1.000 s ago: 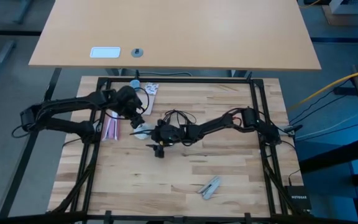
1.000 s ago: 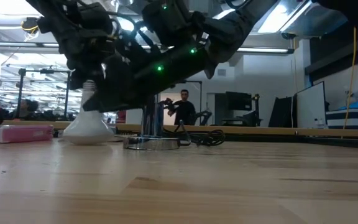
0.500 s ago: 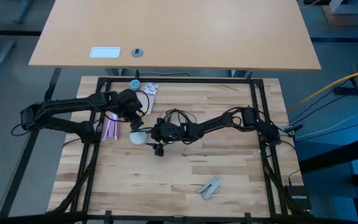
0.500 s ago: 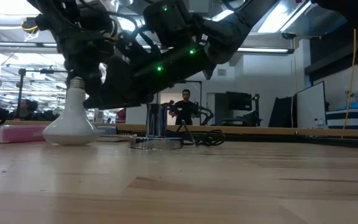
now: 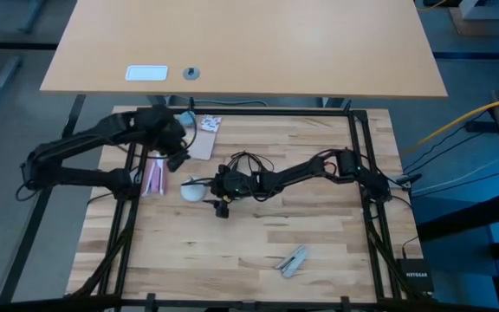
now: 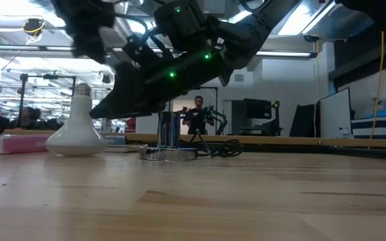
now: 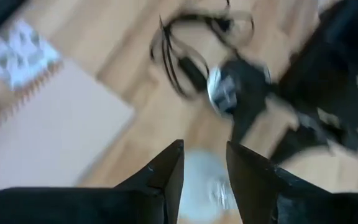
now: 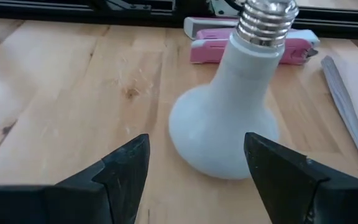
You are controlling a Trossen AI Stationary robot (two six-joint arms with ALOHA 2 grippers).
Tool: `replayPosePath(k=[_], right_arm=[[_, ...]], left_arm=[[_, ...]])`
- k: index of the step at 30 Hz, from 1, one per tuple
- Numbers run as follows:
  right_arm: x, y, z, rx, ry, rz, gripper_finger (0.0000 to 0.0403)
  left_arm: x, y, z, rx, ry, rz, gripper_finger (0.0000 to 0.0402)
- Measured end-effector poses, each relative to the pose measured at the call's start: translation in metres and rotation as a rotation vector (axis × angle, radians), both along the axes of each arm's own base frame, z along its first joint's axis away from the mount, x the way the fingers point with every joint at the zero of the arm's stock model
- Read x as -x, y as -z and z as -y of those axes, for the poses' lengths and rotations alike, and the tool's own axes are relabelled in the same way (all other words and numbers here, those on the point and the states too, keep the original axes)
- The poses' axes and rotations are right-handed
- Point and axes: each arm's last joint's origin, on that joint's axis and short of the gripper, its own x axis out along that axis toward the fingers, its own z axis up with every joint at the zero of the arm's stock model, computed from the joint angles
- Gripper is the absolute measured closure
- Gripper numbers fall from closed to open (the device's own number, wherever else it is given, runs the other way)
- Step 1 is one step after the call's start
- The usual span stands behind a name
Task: Screw lightbulb
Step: Insert the light bulb into the lamp
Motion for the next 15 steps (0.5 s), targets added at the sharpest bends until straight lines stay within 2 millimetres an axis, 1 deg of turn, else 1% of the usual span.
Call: replayPosePath(k=[4,7,10,15], right_arm=[[-0.001,-0.003,0.000,0.022,-0.011,0.038,0.0137],[-0.002,-0.005,0.000,0.018,-0.017,0.059,0.0137],[-0.002,-0.006,0.000,0.018,-0.018,0.064,0.0137],[-0.003,-0.008,0.000,0.017,-0.017,0.087,0.0137]], left_arm=[[0.020,-0.001,0.020,0.075,0.003,-0.075,0.0298],[0.027,0.007,0.032,0.125,-0.009,-0.095,0.0302],[0.026,0.021,0.040,0.160,-0.017,-0.093,0.0306],[0.015,0.056,0.051,0.224,-0.032,-0.086,0.0310]])
